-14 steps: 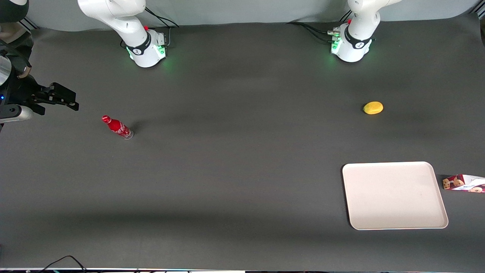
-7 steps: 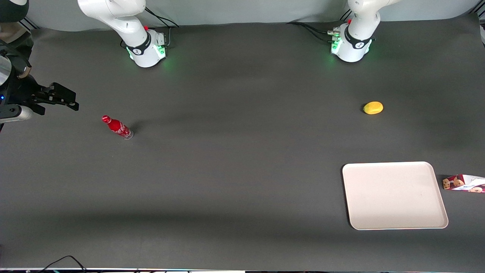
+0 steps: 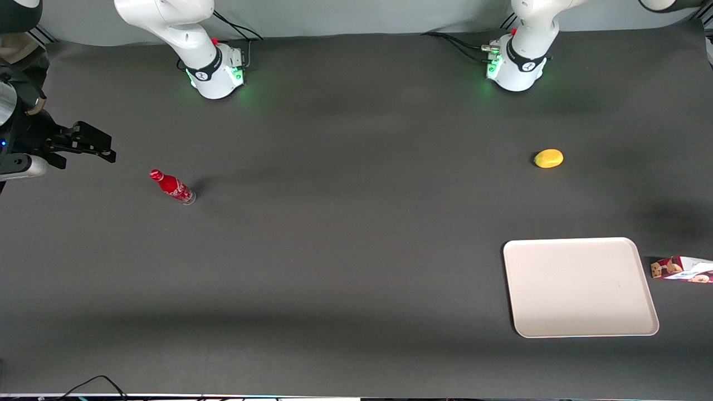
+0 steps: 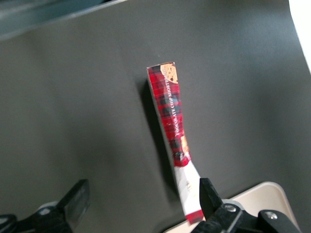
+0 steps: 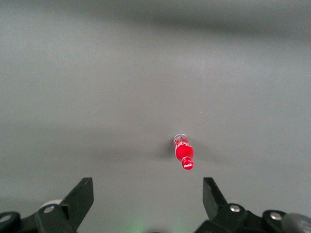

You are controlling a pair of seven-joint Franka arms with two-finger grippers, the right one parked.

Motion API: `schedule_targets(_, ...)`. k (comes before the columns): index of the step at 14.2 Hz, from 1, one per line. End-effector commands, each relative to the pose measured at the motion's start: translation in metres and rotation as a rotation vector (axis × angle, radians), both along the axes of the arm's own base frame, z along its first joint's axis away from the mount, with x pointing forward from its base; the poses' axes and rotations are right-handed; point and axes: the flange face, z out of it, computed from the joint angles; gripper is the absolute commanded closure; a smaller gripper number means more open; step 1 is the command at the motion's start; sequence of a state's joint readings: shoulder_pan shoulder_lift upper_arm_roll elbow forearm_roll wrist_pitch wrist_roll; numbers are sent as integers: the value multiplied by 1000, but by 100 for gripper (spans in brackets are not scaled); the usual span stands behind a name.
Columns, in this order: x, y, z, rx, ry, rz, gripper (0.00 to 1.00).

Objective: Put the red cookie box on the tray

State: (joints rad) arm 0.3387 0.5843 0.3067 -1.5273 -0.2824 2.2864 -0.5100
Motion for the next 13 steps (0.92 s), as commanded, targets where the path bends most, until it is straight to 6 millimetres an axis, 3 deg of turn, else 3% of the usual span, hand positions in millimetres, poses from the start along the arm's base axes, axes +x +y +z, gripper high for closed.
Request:
schedule_targets(1, 9, 5, -26, -16, -51, 74, 0)
schedule_targets(6, 14, 4, -86, -32, -59, 117, 0)
schedule_targets(13, 23, -2, -125, -59, -81, 149, 0)
